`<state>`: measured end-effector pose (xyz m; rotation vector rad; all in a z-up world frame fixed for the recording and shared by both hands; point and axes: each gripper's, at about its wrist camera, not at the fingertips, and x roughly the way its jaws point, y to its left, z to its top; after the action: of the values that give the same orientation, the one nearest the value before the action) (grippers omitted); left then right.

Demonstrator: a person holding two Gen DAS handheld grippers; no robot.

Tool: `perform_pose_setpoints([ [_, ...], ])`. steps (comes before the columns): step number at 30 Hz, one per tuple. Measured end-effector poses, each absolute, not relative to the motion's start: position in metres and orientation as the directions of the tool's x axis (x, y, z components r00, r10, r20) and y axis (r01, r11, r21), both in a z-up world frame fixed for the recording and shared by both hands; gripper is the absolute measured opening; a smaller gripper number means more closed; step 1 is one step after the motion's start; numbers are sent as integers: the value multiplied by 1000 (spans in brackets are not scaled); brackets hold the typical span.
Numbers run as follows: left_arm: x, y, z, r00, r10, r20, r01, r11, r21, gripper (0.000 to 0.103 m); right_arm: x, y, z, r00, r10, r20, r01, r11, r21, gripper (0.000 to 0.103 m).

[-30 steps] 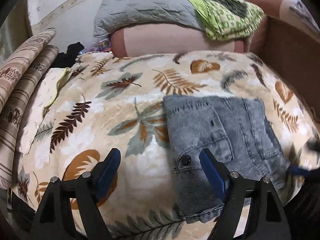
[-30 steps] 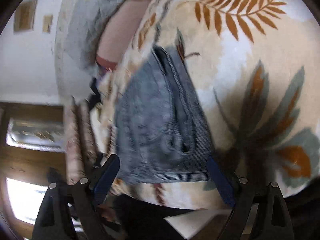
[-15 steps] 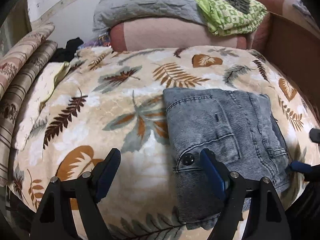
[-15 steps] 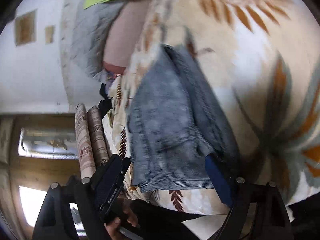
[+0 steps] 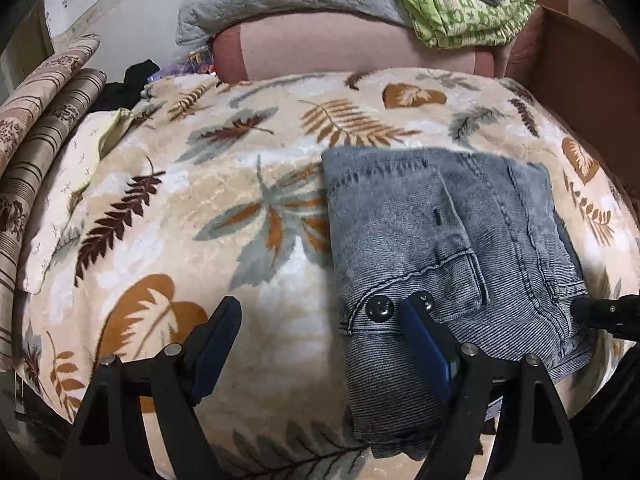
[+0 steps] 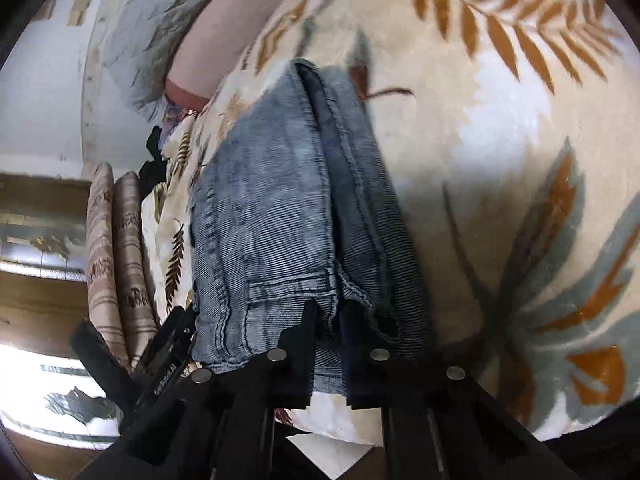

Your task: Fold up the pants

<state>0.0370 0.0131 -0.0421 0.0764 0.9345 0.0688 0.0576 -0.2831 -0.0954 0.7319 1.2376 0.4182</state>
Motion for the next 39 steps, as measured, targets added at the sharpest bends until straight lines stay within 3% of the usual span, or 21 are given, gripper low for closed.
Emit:
perform_pose_setpoints([
  [8, 34, 17, 4, 687, 85, -722, -65, 996, 55, 83, 32, -286, -51, 394, 579, -714, -1, 777, 629, 8],
  [10, 38, 0, -8, 656, 83, -750, -10, 995, 100, 83, 32, -288, -69, 358, 573, -737, 35, 781, 624, 8],
  [12, 44, -27, -48, 562, 127, -817, 100, 970, 220, 83, 30, -289, -87, 325, 556, -765, 48, 798, 601, 8],
  [14, 34, -38, -61, 624, 186, -759, 97, 945, 312, 84, 29, -290, -98, 311, 564, -765, 69, 789, 611, 10],
  [19, 36, -36, -61, 621, 187, -761, 100, 944, 314, 84, 29, -294, -56, 358, 474, -805, 14, 859, 512, 15],
  [22, 35, -35, -62, 627, 187, -756, 94, 946, 312, 84, 34, -294, -19, 441, 490, -752, -17, 842, 539, 18],
  [27, 33, -36, -61, 625, 182, -759, 93, 948, 305, 84, 78, -246, -11, 384, 683, -621, -127, 705, 697, 55],
  [28, 34, -34, -59, 621, 169, -766, 97, 952, 289, 84, 88, -239, -24, 364, 698, -617, -130, 693, 709, 55],
  [29, 33, -30, -52, 621, 142, -771, 100, 961, 258, 83, 98, -234, -45, 343, 674, -655, -106, 720, 686, 55],
  [31, 31, -19, -34, 630, 88, -771, 86, 980, 182, 83, 103, -241, -101, 255, 605, -754, 21, 776, 630, 25],
  [32, 29, -13, -24, 651, 78, -755, 62, 986, 155, 83, 100, -246, -101, 288, 595, -750, 9, 782, 624, 19],
  [35, 29, -2, 0, 699, 57, -712, -1, 997, 79, 83, 91, -255, -97, 277, 598, -752, -3, 783, 622, 18],
  [38, 47, -25, -54, 536, 120, -835, 98, 974, 202, 83, 90, -242, -81, 245, 539, -806, -41, 836, 547, 22],
  [39, 44, -29, -63, 556, 149, -818, 100, 965, 244, 84, 92, -241, -69, 253, 523, -814, -65, 849, 525, 22],
])
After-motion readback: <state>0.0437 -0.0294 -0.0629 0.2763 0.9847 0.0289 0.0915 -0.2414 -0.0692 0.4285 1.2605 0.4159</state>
